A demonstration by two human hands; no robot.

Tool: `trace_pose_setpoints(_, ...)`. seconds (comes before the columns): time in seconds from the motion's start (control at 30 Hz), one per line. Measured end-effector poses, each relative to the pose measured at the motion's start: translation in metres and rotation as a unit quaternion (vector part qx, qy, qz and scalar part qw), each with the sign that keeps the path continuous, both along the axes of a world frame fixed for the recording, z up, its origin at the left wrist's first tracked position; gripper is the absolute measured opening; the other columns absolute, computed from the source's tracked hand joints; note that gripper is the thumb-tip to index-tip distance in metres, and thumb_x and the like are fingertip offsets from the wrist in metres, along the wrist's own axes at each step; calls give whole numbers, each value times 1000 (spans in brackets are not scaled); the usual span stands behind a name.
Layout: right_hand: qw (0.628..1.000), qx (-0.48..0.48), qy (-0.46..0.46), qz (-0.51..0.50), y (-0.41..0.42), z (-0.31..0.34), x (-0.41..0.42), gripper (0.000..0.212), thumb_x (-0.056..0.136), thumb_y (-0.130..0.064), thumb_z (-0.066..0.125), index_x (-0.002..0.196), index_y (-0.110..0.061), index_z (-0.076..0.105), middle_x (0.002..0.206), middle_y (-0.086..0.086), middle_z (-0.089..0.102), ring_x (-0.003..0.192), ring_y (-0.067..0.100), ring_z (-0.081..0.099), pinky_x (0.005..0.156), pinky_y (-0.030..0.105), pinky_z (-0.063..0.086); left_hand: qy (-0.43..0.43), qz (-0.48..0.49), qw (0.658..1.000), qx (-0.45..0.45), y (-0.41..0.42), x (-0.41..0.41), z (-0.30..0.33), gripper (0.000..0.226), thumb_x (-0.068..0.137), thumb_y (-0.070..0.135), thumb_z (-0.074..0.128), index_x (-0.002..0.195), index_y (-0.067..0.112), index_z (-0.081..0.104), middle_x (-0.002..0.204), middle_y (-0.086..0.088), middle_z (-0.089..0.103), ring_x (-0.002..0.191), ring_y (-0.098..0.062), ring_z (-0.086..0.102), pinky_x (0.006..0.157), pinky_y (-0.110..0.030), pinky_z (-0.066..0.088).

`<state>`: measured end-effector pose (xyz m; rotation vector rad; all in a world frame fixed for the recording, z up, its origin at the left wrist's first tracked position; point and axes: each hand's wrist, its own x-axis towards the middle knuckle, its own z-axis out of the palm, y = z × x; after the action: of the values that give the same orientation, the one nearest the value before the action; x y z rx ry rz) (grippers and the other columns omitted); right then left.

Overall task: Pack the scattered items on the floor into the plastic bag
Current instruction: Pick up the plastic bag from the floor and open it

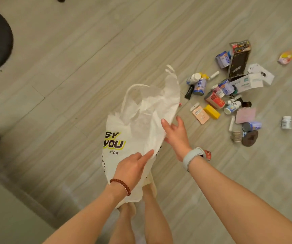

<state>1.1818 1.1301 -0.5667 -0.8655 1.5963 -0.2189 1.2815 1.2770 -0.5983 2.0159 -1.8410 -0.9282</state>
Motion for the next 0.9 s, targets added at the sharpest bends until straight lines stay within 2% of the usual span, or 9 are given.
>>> trace_pose_setpoints(0.13, 987, -109, 107, -54, -13, 18, 7, 25, 89, -13, 54, 111, -2, 57, 110, 14, 65, 105, 29, 60, 94, 43, 47, 44, -84, 995, 35, 6, -2, 21, 55, 76, 33, 52, 128, 37, 35, 77, 6, 59, 65, -11, 59, 46, -18, 38)
trace_pose_setpoints(0.2, 987, -117, 107, -33, -9, 30, 1, 20, 90, -12, 51, 104, 0, 60, 105, 15, 66, 100, 30, 60, 92, 41, 48, 95, -30, 992, 74, 5, 4, 31, 53, 79, 50, 27, 129, 40, 39, 108, 3, 56, 94, -13, 57, 68, -26, 50)
trace_pose_setpoints(0.4, 990, -129, 61, -22, 14, 85, -48, 20, 93, -11, 47, 105, 2, 59, 103, 16, 65, 95, 25, 60, 77, 27, 44, 116, 141, 983, -18, -50, 36, 80, 67, 76, 57, 35, 128, 16, 49, 127, -7, 47, 118, -21, 46, 96, -37, 45)
trace_pose_setpoints(0.5, 990, -138, 36, -21, 23, 118, -79, 16, 93, -8, 48, 107, -10, 55, 94, -5, 61, 89, 11, 55, 69, 9, 44, 94, 78, 990, -70, -95, 38, 116, 77, 75, 59, 39, 140, 19, 29, 146, -10, 32, 133, -24, 30, 108, -32, 22)
trace_pose_setpoints(0.63, 987, -147, 58, 42, 22, 148, -120, 13, 89, -5, 54, 90, 8, 55, 78, 5, 55, 77, 15, 50, 59, 10, 38, 27, -114, 982, -150, -147, 11, 162, 76, 73, 74, 33, 139, 44, 10, 150, -1, 23, 139, -27, 16, 104, -40, 20)
trace_pose_setpoints(0.7, 987, -137, 54, 65, 17, 162, -136, 17, 87, -8, 58, 82, 9, 56, 71, 7, 50, 69, 14, 45, 58, 18, 34, 13, -201, 971, -132, -164, -15, 181, 68, 75, 71, 34, 135, 40, 31, 142, 1, 42, 136, -23, 27, 103, -41, 25)
trace_pose_setpoints(0.77, 984, -142, 82, 69, 12, 175, -152, 20, 86, -15, 61, 66, -14, 58, 61, -4, 47, 62, 11, 42, 60, 23, 30, 67, -233, 969, -41, -173, -42, 196, 42, 84, 54, 45, 101, 22, 65, 97, 0, 69, 103, -9, 58, 91, -32, 41)
trace_pose_setpoints(0.83, 971, -174, 146, 71, 9, 183, -170, 16, 85, -20, 62, 69, -23, 61, 66, -6, 52, 70, 16, 49, 64, 23, 34, 128, -205, 968, 67, -181, -69, 203, 37, 89, 36, 51, 64, 11, 59, 53, 1, 49, 51, -10, 45, 58, -25, 35)
trace_pose_setpoints(0.9, 932, -225, 272, 84, 9, 188, -188, 14, 85, -23, 62, 96, -17, 67, 94, 2, 61, 96, 24, 52, 80, 30, 38, 166, -138, 966, 143, -190, -90, 208, 35, 91, 29, 51, 61, 10, 54, 52, 1, 42, 48, -10, 38, 49, -21, 31)
